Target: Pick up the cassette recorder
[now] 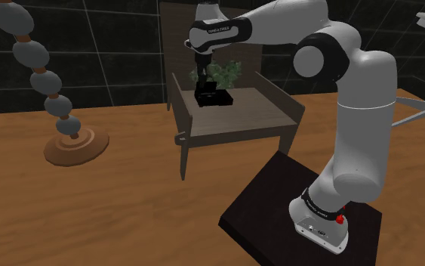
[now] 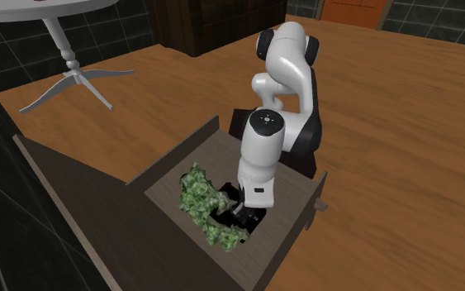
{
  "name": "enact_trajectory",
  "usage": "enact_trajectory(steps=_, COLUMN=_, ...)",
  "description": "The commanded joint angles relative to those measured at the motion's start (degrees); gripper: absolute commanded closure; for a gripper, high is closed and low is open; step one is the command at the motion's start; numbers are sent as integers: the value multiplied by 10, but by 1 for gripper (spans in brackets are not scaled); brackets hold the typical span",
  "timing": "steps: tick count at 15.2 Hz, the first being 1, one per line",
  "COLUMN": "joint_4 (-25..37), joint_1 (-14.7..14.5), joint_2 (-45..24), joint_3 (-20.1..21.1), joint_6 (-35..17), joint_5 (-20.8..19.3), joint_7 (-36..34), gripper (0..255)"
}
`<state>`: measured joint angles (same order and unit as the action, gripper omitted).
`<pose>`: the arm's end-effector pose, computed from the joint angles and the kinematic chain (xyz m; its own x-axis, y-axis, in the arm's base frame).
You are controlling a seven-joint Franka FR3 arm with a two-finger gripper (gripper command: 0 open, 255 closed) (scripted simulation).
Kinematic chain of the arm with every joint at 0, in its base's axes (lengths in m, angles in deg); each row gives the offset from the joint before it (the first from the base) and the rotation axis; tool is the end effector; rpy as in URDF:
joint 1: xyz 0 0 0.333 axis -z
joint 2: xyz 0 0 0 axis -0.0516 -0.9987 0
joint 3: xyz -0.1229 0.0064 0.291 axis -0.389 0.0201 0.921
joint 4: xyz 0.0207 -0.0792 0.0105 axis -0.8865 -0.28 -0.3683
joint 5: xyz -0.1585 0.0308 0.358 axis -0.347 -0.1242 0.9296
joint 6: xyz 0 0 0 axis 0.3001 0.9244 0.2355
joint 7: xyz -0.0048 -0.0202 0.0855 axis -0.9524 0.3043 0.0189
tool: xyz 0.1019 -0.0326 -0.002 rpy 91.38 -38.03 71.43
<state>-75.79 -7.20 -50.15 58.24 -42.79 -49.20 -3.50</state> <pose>0.6941 -0.0753 0.4155 0.5894 0.8077 -0.0145 0.8058 -0.5866 0.0812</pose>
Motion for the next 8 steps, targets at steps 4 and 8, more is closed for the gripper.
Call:
enact_trajectory(steps=4, joint_4=-3, joint_1=0, joint_2=-1, joint_3=0, joint_6=0, joint_5=0, joint_7=-1, gripper=255)
enact_trajectory(steps=8, joint_4=-1, joint_1=0, joint_2=-2, joint_3=0, joint_6=0, joint_5=0, joint_7=-1, gripper=255)
